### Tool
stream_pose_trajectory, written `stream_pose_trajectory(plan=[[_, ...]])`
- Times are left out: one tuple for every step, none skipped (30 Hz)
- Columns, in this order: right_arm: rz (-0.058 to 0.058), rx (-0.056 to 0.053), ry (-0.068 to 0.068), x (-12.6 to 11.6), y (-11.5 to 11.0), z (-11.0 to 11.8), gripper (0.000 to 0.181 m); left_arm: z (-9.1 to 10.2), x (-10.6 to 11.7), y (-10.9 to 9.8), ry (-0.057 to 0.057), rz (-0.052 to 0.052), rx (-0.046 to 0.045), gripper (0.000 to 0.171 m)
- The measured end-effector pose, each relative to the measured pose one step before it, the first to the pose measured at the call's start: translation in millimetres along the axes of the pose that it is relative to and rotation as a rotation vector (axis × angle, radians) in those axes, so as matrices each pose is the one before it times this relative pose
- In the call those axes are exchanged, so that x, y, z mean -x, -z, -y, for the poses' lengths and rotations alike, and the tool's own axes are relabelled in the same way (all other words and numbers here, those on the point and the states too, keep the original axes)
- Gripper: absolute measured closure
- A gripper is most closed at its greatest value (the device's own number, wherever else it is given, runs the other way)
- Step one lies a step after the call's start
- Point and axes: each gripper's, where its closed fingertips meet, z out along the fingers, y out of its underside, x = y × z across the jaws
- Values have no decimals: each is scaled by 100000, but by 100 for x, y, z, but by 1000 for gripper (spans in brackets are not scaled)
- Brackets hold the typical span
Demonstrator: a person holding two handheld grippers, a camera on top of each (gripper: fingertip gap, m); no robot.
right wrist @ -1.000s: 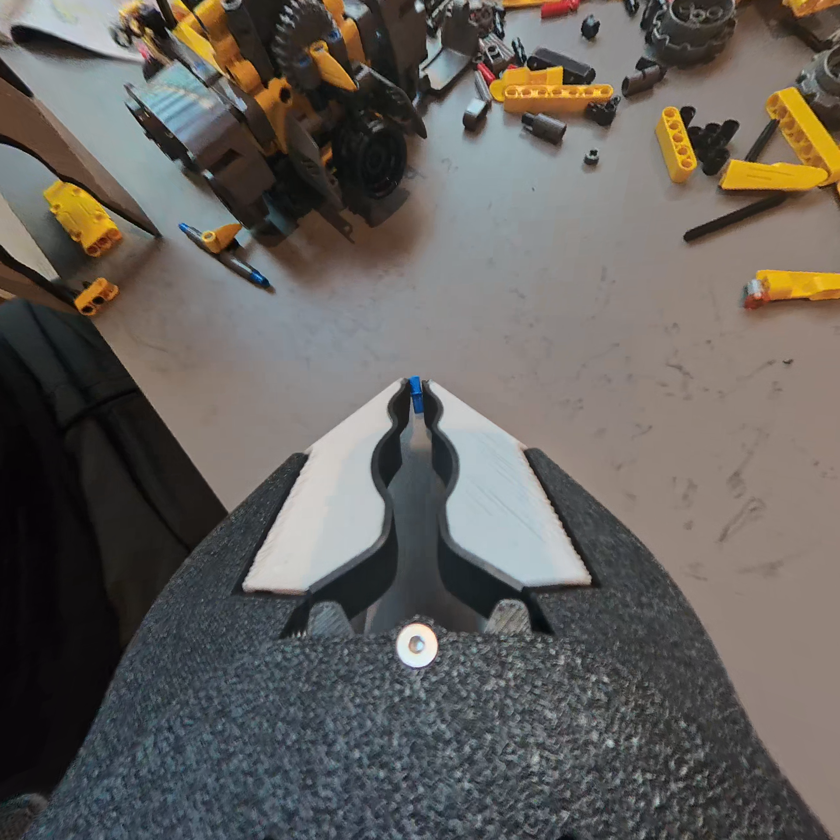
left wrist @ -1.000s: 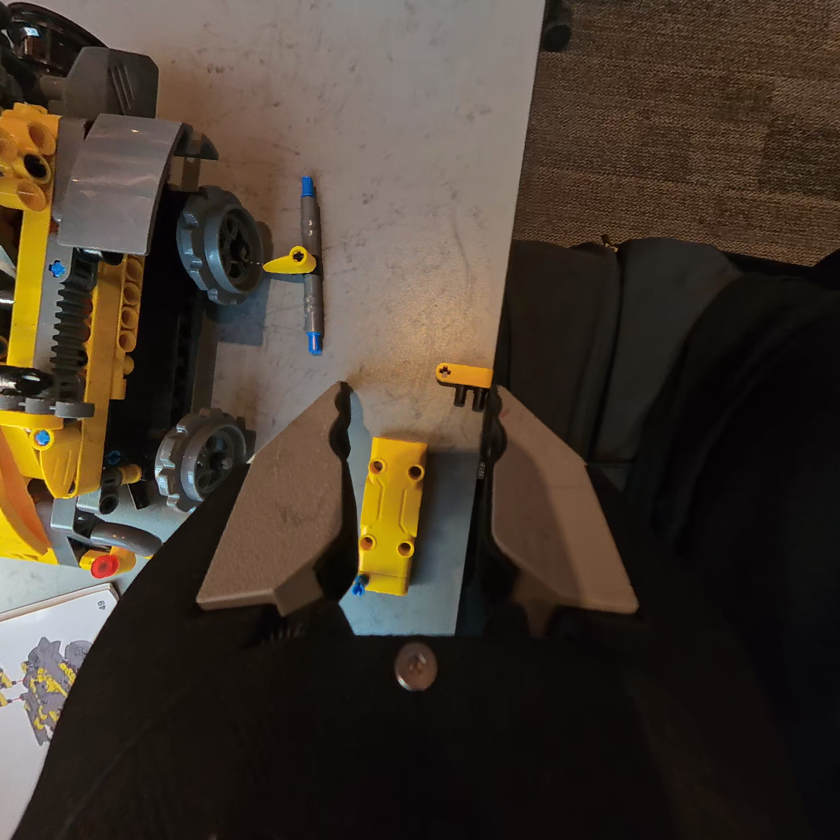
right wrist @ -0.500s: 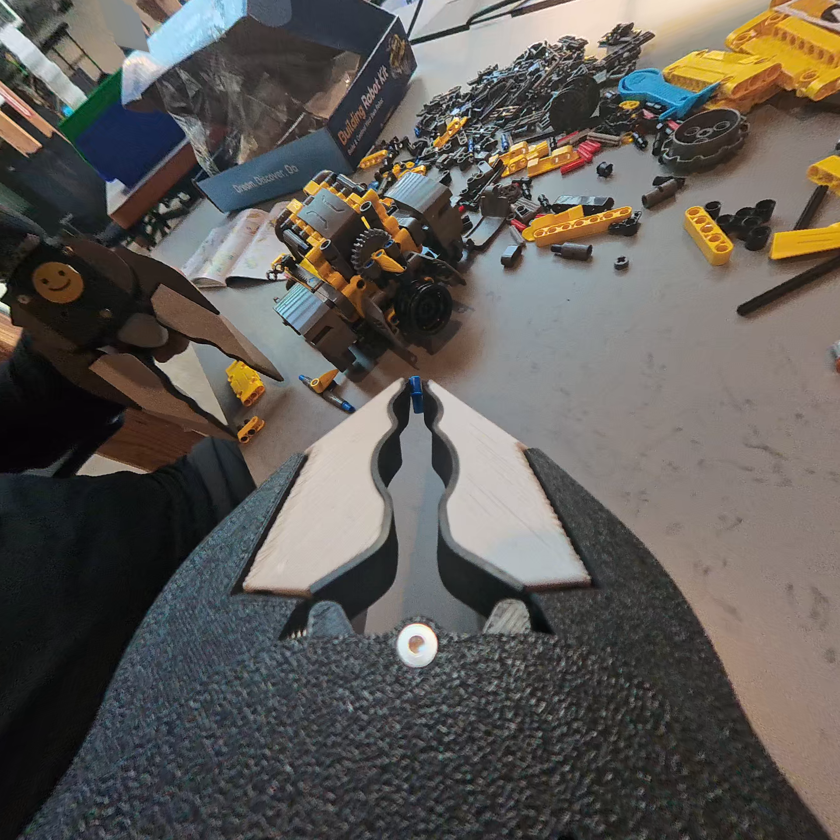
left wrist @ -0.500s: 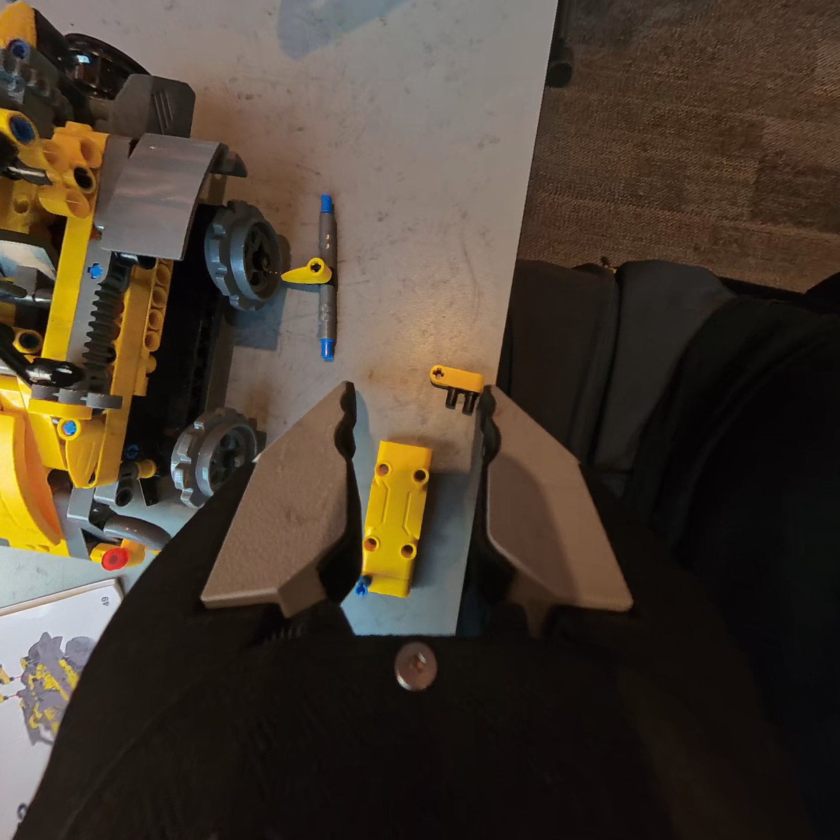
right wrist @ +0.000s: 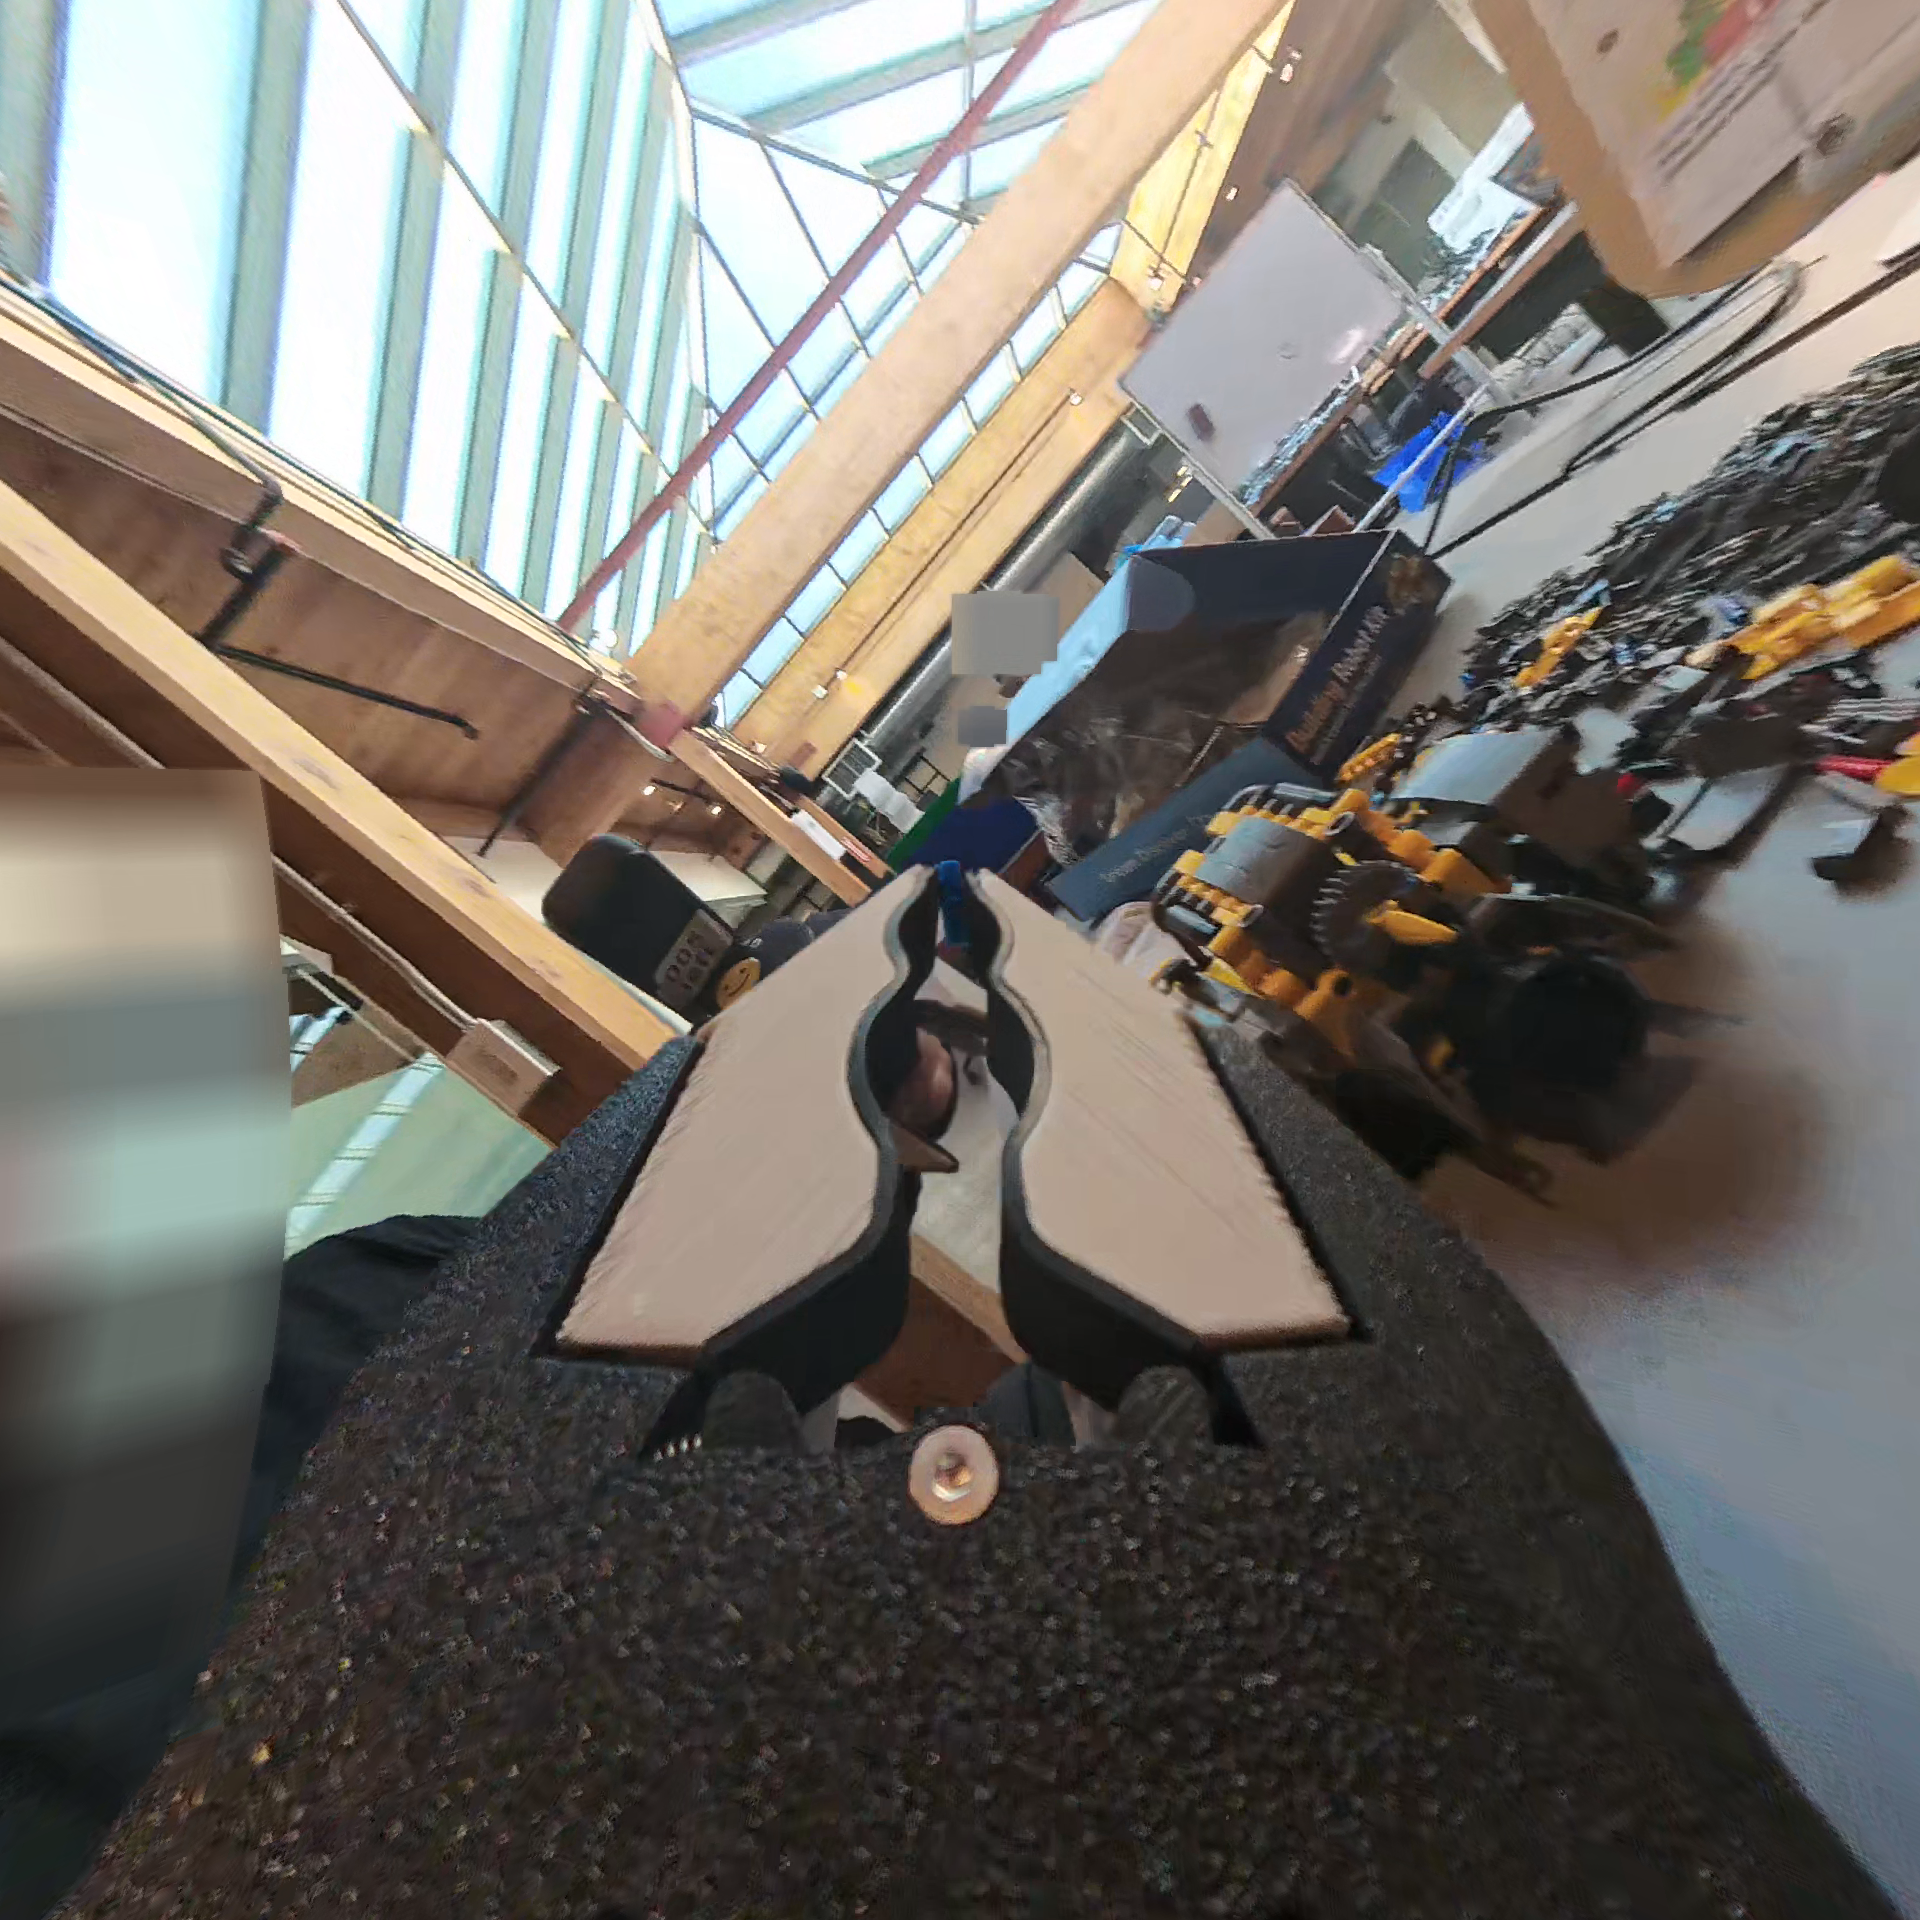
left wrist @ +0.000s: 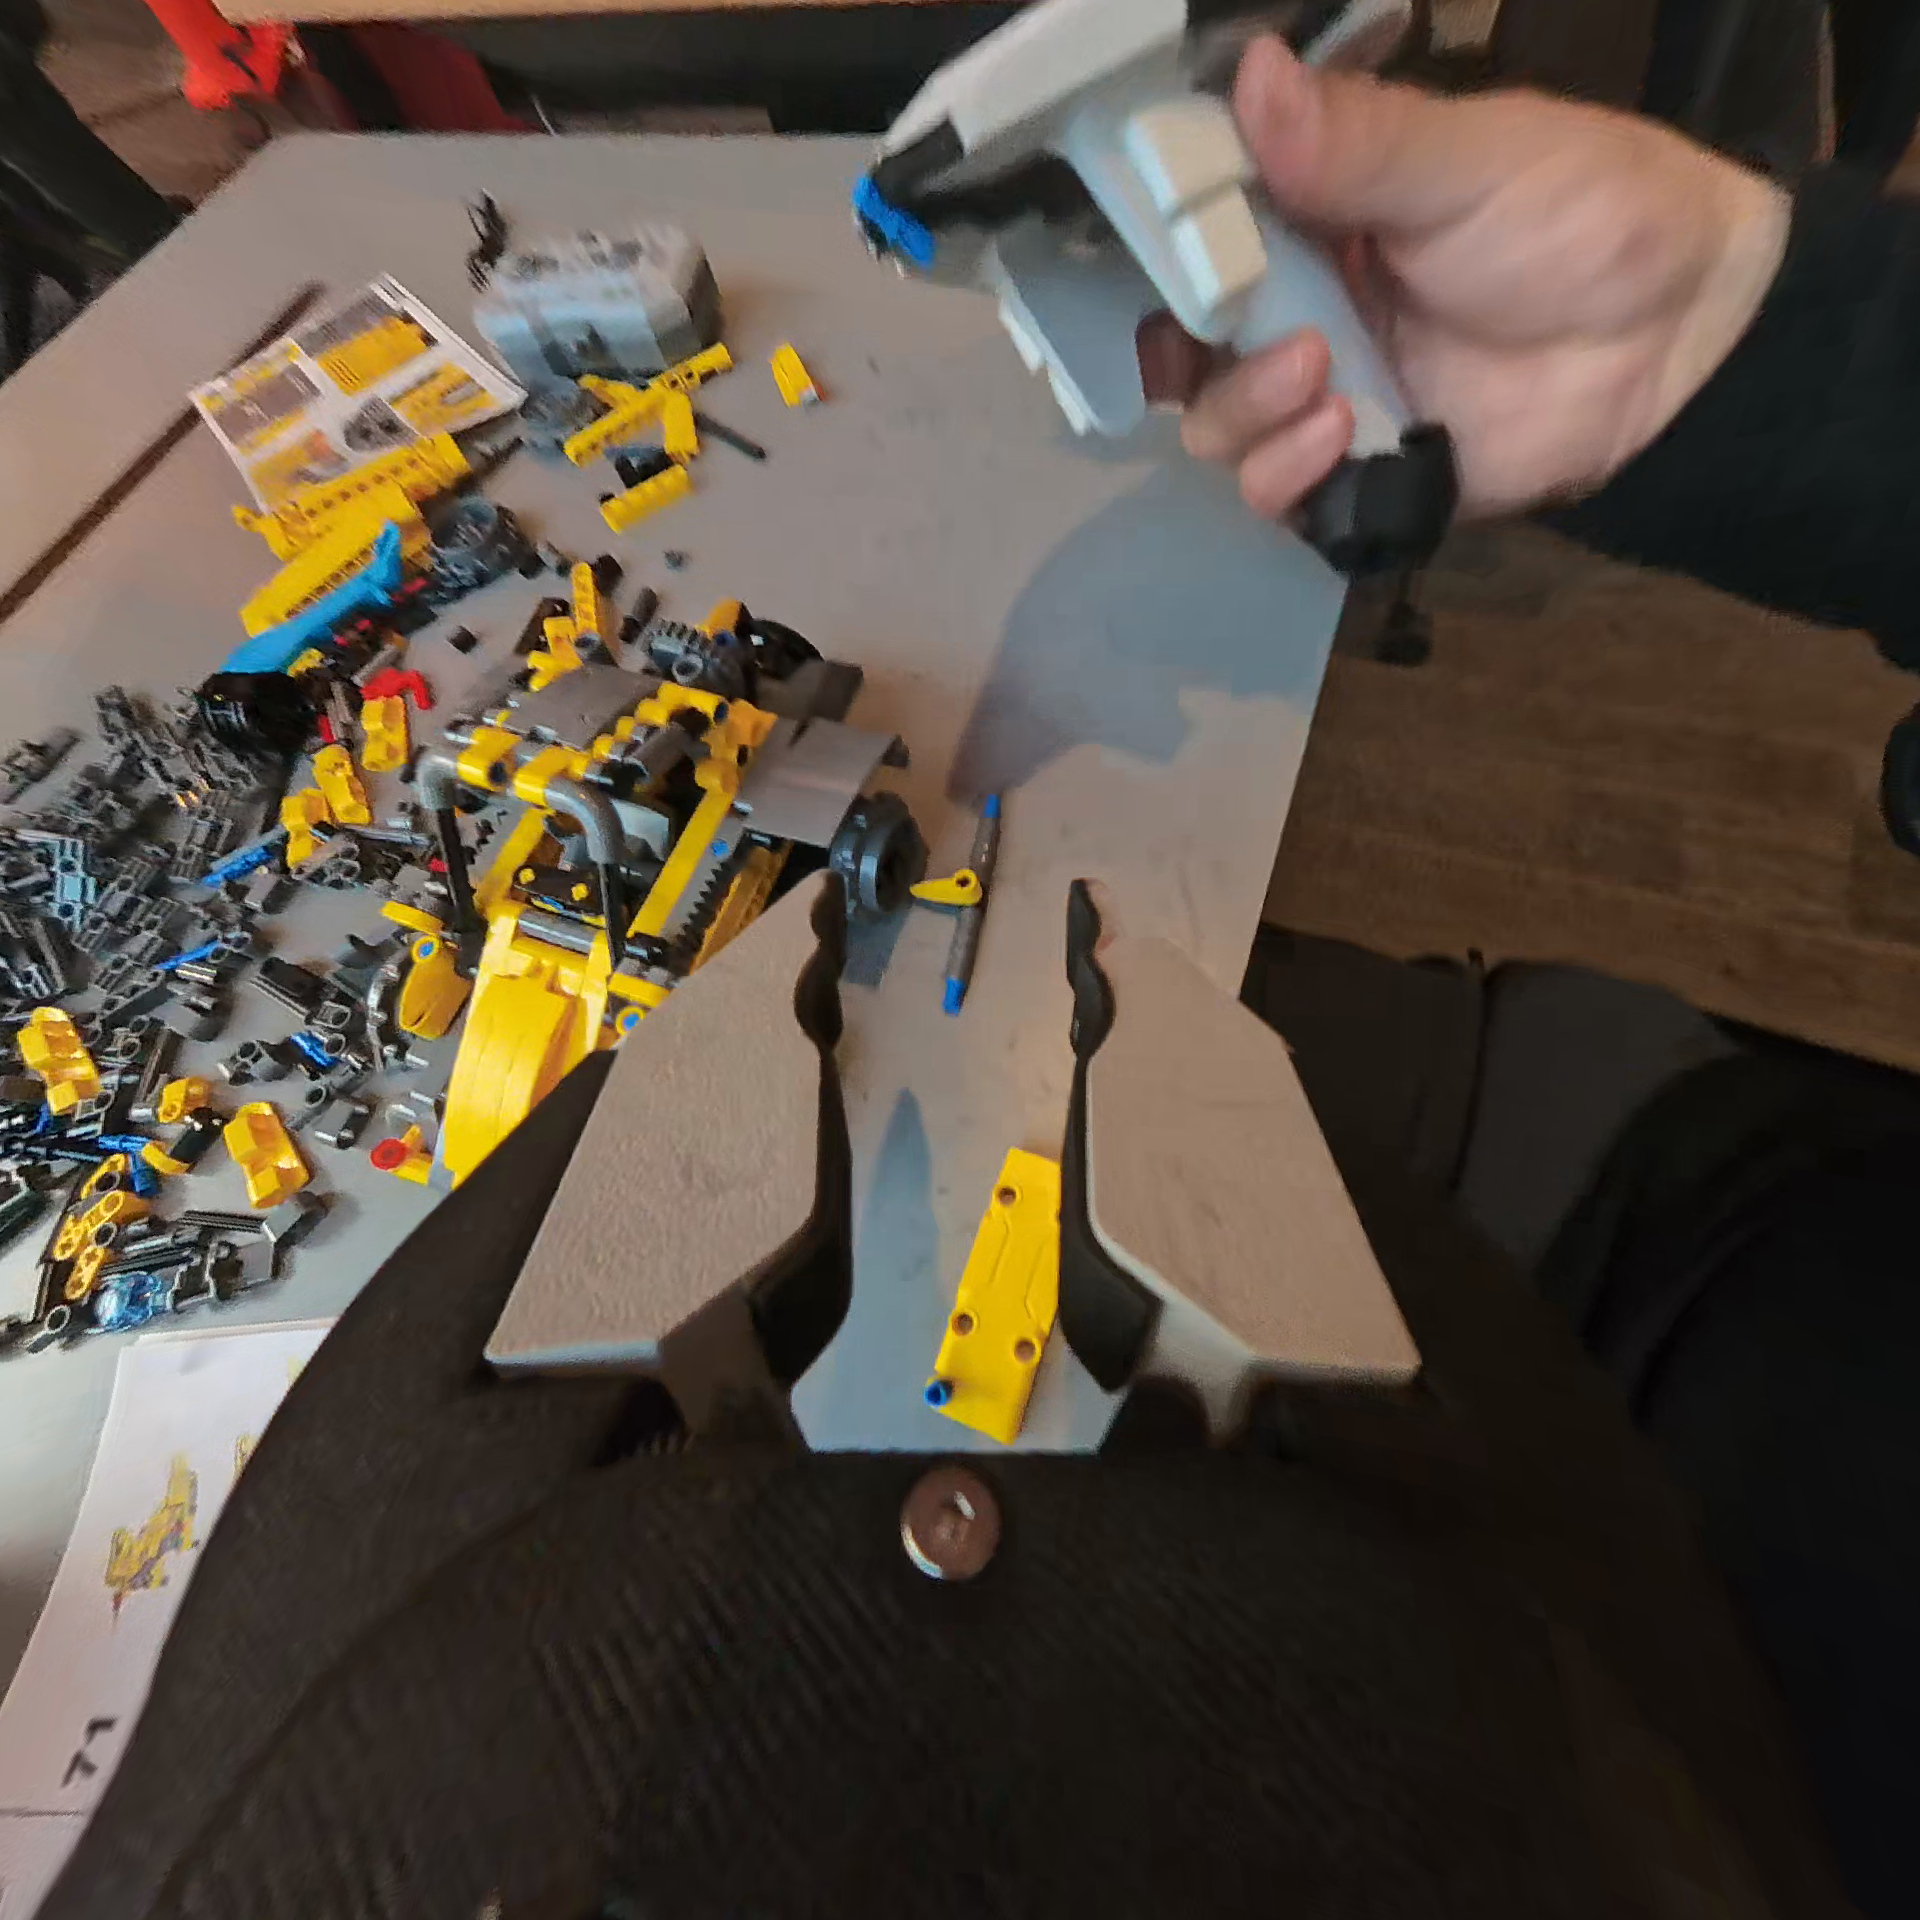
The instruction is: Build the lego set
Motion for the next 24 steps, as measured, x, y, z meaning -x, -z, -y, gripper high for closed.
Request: stream_pose_trajectory(plan=[[1828, 280, -181, 555, -762, -533, 176, 506, 52, 215, 1215, 338, -2949, 133], [1490, 543, 304, 527, -847, -637, 176, 562, -29, 250, 1426, -117, -3489, 135], [1236, 700, 191, 488, -873, -634, 176, 611, -132, 272, 1522, -797, -3798, 135], [1398, 5, 471, 510, -873, -570, 176, 637, -202, 287, 1498, -1168, -4020, 135], [2380, -4, -264, 646, -882, -567, 176, 625, -121, 310, 1569, -725, -3845, 135], [2326, 459, -638, 617, -865, -574, 176, 528, 7, 299, 1659, -61, -3182, 137], [1352, 853, 455, 487, -840, -635, 176, 471, 22, 297, 1697, -67, -2729, 139], [166, 1102, 1587, 334, -775, -630, 176, 452, -20, 283, 1938, -450, -2673, 140], [-1228, 824, 2663, 161, -659, -578, 176, 444, -41, 282, 2256, -638, -2554, 141], [-1019, 703, 2894, 213, -584, -533, 177, 423, -39, 294, 2280, -669, -2370, 142], [-155, 767, 2149, 338, -489, -426, 176, 398, -48, 276, 2031, -725, -2169, 144], [226, 93, 1699, 378, -367, -214, 176, 342, -103, 256, 1650, -1105, -1745, 147], [-410, -304, 1600, 258, -240, -67, 176, 262, -166, 218, 1249, -1279, -1325, 149], [-1155, -396, 1676, 126, -129, 0, 176, 213, -117, 173, 841, -764, -1093, 151], [-1717, -965, 1309, 25, -32, 91, 177, 140, -58, 113, 322, -302, -827, 153], [-1359, -1139, 600, 64, 7, 121, 176, 41, -4, 32, 87, 34, -221, 154], [-197, -1157, 640, 214, 11, 149, 177, -24, -23, -24, 444, -62, -3, 154], [-301, -519, 898, 195, -33, 66, 176, 31, -198, -39, 1101, -1318, -522, 155], [-1565, 139, 1736, 8, -31, -42, 176, 129, -326, -19, 1617, -2145, -1121, 155], [-1992, -169, 2727, -56, -17, -30, 176, 133, -253, -14, 1624, -1706, -1136, 156], [-1745, -478, 2679, -27, -1, 4, 176, 96, -102, -6, 1186, -775, -781, 156], [-867, -426, 1514, 22, -28, -10, 176, 76, 33, 39, 658, 29, -539, 156], [161, 83, 111, 98, -70, -76, 176, 32, 121, 57, 351, 449, -368, 157], [712, 134, -658, 117, -60, -63, 177, 68, 152, 99, 356, 509, -580, 161]])
